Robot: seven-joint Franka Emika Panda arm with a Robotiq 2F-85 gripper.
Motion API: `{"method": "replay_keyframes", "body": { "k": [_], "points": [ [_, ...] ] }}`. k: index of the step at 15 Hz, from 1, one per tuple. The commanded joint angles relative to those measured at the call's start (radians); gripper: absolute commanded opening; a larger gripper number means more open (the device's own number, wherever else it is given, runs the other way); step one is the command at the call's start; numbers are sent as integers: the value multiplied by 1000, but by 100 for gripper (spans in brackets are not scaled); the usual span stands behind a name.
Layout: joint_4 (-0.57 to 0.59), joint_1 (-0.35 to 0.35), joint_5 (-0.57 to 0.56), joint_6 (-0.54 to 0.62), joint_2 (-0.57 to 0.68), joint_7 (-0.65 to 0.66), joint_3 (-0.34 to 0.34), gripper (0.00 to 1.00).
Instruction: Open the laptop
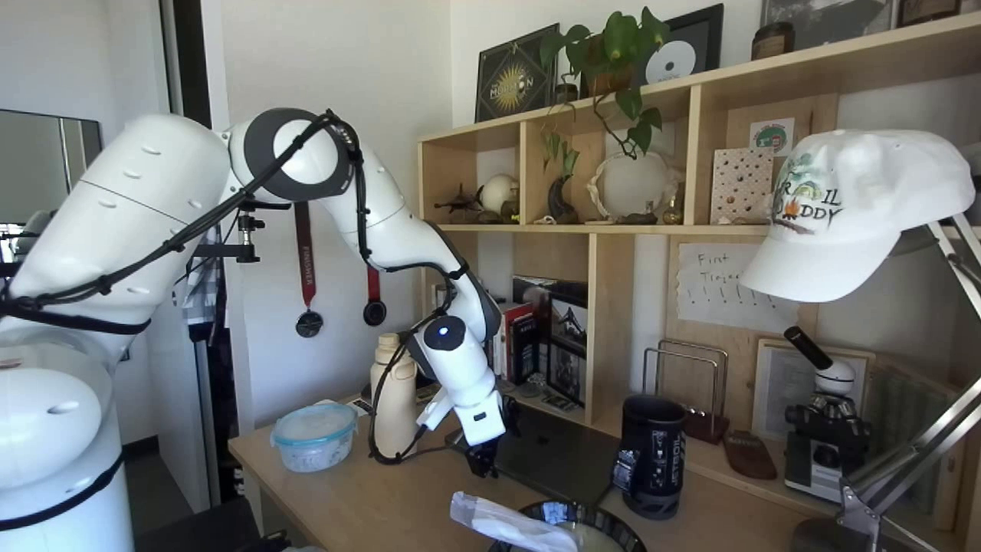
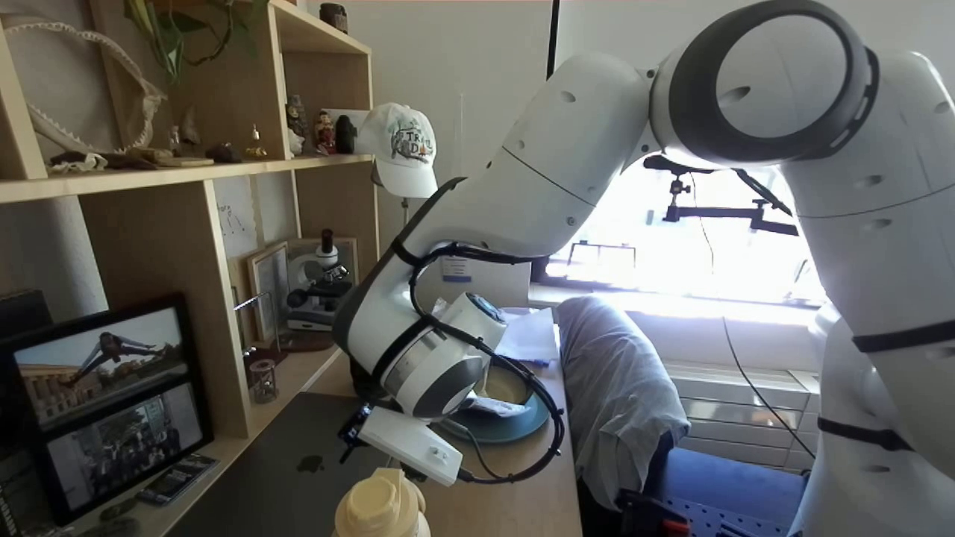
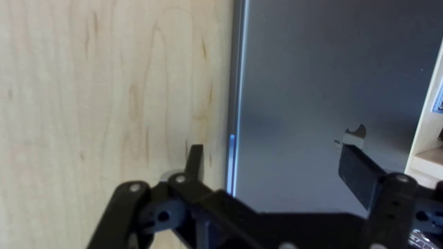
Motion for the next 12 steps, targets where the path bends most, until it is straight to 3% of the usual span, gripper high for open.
{"method": "replay_keyframes", "body": {
  "k": [1,12],
  "points": [
    [11,-3,-18,14,-7,30,8,100],
    [65,4,-5,16,24,5,-4,100]
  ]
}}
